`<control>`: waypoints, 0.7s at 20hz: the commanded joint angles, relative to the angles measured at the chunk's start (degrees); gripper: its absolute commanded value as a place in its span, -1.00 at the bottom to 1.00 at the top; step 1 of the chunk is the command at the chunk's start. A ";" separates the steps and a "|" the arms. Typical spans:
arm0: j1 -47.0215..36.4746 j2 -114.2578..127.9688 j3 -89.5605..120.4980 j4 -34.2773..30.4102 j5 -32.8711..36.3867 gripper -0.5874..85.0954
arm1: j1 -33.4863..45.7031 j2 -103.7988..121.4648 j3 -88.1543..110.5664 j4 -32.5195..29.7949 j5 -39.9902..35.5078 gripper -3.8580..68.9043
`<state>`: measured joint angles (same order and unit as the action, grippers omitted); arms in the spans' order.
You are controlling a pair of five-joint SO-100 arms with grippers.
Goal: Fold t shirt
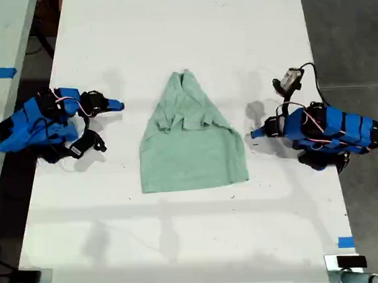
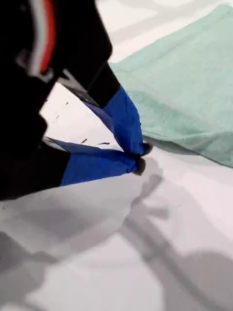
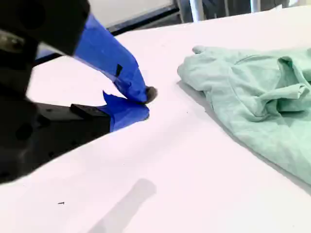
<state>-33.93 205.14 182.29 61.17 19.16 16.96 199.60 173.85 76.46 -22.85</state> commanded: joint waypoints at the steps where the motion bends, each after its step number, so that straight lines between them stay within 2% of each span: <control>1: -0.44 0.35 0.79 -0.44 0.00 -0.99 | -0.70 0.88 4.48 -0.88 0.09 -0.85; 11: -0.53 0.35 0.79 -0.44 0.00 -0.99 | -0.18 0.88 4.48 -0.88 -0.62 -0.85; 13: -0.53 0.35 0.79 -0.44 0.00 -0.99 | -0.97 0.88 4.48 -0.79 5.10 -0.86; 14: -0.53 0.35 0.79 -0.44 0.00 -0.99 | -0.97 0.88 4.48 -0.79 4.92 -0.86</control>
<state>-33.93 205.14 182.29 61.17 19.16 16.88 199.60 173.85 76.46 -19.34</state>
